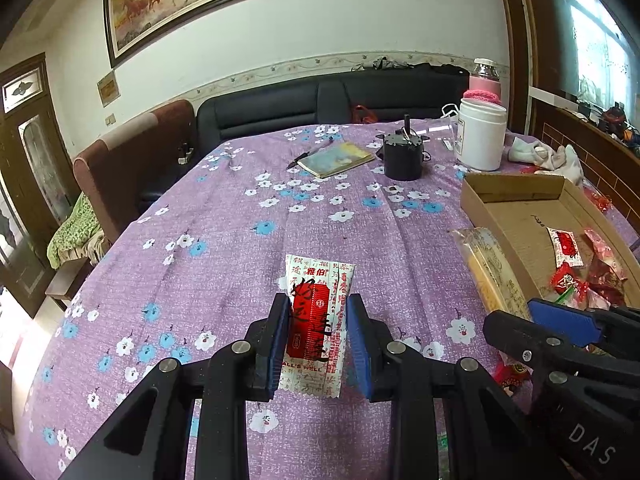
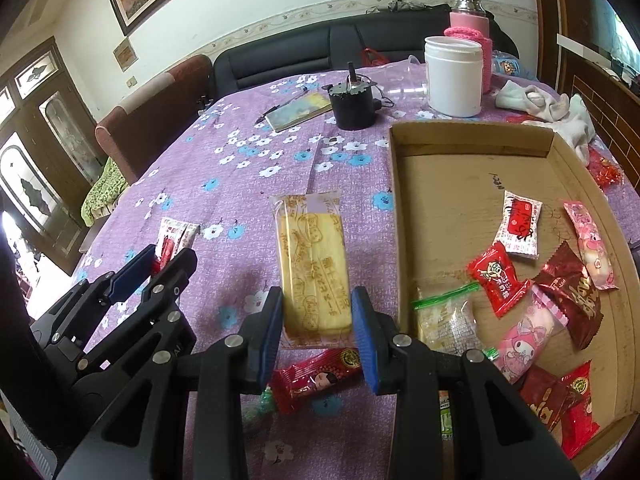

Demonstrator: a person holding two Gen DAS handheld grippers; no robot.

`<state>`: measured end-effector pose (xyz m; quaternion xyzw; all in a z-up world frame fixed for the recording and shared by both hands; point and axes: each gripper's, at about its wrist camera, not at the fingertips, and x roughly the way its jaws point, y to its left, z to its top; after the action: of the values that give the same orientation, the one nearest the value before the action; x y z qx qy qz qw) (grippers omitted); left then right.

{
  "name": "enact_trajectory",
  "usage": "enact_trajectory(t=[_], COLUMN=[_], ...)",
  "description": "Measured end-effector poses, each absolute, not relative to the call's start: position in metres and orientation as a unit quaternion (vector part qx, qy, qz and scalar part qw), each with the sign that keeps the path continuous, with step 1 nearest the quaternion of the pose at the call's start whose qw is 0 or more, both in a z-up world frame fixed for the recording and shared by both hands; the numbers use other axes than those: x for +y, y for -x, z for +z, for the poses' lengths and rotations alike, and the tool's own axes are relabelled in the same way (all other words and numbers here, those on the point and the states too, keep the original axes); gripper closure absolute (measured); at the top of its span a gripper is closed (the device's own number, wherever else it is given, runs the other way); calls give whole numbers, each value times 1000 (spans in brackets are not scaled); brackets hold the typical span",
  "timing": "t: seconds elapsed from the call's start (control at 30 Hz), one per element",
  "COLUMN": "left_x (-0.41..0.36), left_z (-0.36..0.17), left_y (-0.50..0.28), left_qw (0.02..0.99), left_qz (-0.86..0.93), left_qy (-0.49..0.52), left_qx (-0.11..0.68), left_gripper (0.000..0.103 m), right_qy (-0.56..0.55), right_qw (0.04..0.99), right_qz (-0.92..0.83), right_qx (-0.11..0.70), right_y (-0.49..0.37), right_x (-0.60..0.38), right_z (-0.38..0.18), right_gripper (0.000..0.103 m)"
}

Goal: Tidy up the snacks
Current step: 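Carry the white-and-red packet and yellow cake bar over the cardboard tray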

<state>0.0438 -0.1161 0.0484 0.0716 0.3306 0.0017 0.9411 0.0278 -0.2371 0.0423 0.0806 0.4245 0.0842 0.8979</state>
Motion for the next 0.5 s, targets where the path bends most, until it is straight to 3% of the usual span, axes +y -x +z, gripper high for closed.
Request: enact_trajectory(t=[0.5], left_x=[-111], left_z=[55], left_y=[-39], left_qw=[948], left_qz=[20], left_qy=[-71], left_qx=[309], left_gripper=[72], right_qy=[-84], right_qw=[909], right_qz=[72], right_qx=[403], right_y=[-10], right_x=[-245], right_z=[62], right_gripper=[70])
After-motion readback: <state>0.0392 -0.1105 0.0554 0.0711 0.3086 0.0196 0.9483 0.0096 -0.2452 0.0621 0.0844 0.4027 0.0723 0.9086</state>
